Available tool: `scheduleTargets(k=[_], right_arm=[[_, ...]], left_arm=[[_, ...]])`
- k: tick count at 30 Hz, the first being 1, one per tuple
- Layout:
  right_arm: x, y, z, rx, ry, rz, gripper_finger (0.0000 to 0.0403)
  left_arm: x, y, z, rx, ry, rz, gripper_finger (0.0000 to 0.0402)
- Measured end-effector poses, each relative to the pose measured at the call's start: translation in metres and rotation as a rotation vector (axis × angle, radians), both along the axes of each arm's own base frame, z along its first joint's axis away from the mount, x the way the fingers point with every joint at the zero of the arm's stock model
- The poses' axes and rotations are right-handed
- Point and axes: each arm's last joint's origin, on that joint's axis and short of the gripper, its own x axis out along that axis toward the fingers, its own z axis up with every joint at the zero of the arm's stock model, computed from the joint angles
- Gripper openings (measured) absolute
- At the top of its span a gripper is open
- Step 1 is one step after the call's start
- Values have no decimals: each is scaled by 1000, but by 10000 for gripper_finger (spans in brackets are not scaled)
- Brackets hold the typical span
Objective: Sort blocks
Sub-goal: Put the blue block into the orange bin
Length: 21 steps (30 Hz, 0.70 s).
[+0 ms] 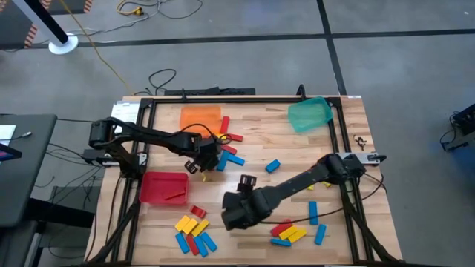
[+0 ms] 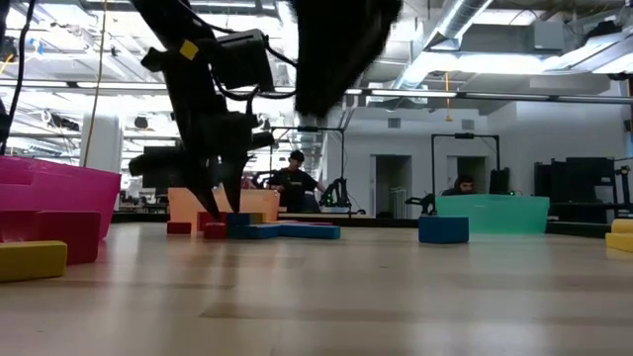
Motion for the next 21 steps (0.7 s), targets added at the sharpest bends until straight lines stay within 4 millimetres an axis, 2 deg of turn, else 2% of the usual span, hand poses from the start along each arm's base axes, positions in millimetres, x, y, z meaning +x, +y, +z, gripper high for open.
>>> scheduleTargets(k=[5,10,15,21], right_arm=[[2,-33,-41,-33,103,-111,260],[-13,-61,-70,-92,274,-138,260],[-30,-73,-67,-99,447,-53,260],[-39,-80,-52,-74,551,106,260]], left_arm=[[0,-15,0,-46,-3,9,126],[1,-34,0,-71,-17,12,125],[0,-52,0,-67,-22,3,125],[-1,-68,0,-70,-44,23,125]])
